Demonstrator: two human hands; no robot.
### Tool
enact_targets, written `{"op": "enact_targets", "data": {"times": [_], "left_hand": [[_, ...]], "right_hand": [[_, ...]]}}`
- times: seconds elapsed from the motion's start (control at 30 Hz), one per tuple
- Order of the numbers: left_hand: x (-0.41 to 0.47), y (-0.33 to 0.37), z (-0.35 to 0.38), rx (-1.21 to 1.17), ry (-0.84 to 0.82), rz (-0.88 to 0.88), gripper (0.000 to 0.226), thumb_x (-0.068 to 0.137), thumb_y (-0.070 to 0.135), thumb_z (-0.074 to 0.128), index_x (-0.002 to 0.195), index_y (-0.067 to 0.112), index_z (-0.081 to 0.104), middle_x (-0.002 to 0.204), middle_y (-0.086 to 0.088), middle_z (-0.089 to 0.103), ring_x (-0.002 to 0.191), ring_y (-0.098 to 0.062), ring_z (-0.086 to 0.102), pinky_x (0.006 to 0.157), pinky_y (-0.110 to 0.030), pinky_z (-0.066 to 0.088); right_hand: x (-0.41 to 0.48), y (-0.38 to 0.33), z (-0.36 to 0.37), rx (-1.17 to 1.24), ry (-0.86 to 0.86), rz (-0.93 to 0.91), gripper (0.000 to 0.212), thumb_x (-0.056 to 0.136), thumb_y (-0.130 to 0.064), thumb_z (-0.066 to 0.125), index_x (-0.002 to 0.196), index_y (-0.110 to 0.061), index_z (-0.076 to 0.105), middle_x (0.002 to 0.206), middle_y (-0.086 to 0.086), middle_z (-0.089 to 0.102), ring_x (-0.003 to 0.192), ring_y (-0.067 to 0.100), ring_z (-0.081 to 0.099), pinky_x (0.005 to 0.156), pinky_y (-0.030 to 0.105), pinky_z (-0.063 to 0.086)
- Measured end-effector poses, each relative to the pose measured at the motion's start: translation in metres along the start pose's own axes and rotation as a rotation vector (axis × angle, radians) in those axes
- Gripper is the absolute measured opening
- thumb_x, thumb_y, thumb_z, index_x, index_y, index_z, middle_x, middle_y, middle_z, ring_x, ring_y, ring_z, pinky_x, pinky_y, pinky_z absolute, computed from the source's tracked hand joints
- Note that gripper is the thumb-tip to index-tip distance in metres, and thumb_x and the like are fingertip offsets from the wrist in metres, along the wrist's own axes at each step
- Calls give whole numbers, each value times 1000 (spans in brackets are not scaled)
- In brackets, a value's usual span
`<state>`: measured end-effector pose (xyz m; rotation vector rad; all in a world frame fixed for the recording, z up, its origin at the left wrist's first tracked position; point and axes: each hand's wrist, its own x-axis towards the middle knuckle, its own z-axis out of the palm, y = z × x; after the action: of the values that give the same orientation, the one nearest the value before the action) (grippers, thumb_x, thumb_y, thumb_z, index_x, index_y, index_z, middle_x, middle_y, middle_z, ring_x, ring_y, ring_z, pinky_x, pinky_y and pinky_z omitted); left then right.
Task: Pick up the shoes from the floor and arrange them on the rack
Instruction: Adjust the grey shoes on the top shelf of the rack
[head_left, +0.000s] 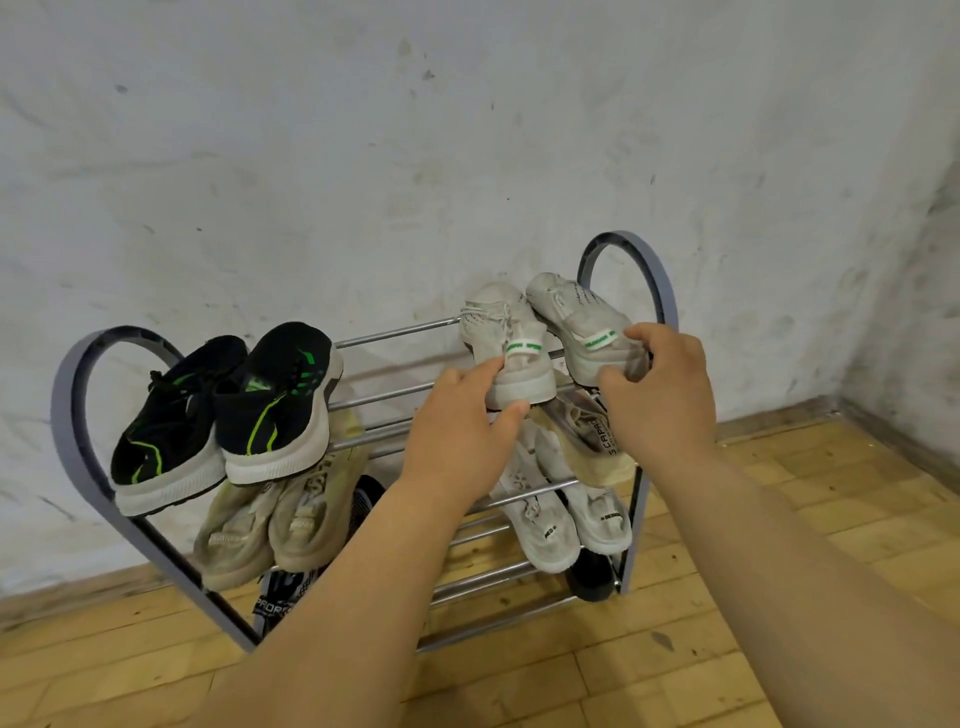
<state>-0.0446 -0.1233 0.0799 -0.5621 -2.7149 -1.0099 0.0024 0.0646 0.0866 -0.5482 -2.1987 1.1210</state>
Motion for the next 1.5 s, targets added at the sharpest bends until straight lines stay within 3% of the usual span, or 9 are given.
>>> {"op": "enact_targets", "data": {"times": [0.13,0.33,0.5,0.63,0.73,0.87,1.13,1.5], "left_hand": [[3,1,7,11,55,9,62,95,51,64,152,37,44,138,4,54,125,-16,52,108,-34,42],[1,-3,11,101,15,86,68,100,50,53,160,35,26,158,9,43,145,-15,40,117,-45,34],[-2,-8,9,78,10,102,69,101,49,52,162,35,22,161,11,40,147,-13,37,120,-46,31],[-4,-12,5,41,-10,96,68,101,49,52,161,39,23,161,13,39,148,-11,35,122,-42,26],[-4,-14,3,28,-4,91,67,101,50,53,160,40,24,159,13,43,147,-11,37,121,-42,26],[-4,-16,4,22,66,46,61,101,52,52,157,41,33,153,12,50,141,-12,43,119,-44,30],[-13,-13,8,90,133,28,58,101,53,49,156,42,34,147,11,55,136,-13,47,113,-40,30],[-22,-5,4,115,61,28,63,101,52,50,159,42,26,155,10,47,141,-14,41,117,-42,24]], "right_hand": [[1,3,2,0,11,-18,44,90,-23,66,132,-30,56,134,1,47,113,29,58,100,45,50],[3,6,4,11,36,-34,46,90,-23,67,134,-29,54,133,-3,45,113,27,59,100,44,51],[9,13,4,112,60,48,77,81,-28,70,151,-27,37,149,-2,37,136,24,42,111,44,42],[13,22,-4,260,-134,129,99,85,-37,75,162,-37,14,163,-7,34,145,19,39,109,35,36],[14,26,-8,268,-174,132,106,84,-44,79,163,-40,8,166,-6,30,148,19,36,112,36,35],[11,26,-9,231,-183,85,107,83,-48,79,162,-41,7,169,-7,25,150,20,34,117,42,36],[3,27,-14,177,-166,33,106,84,-49,78,162,-39,8,165,-4,31,146,19,40,113,38,38],[-15,20,-22,122,-204,34,106,85,-48,76,163,-37,5,162,0,30,144,21,40,103,30,33]]}}
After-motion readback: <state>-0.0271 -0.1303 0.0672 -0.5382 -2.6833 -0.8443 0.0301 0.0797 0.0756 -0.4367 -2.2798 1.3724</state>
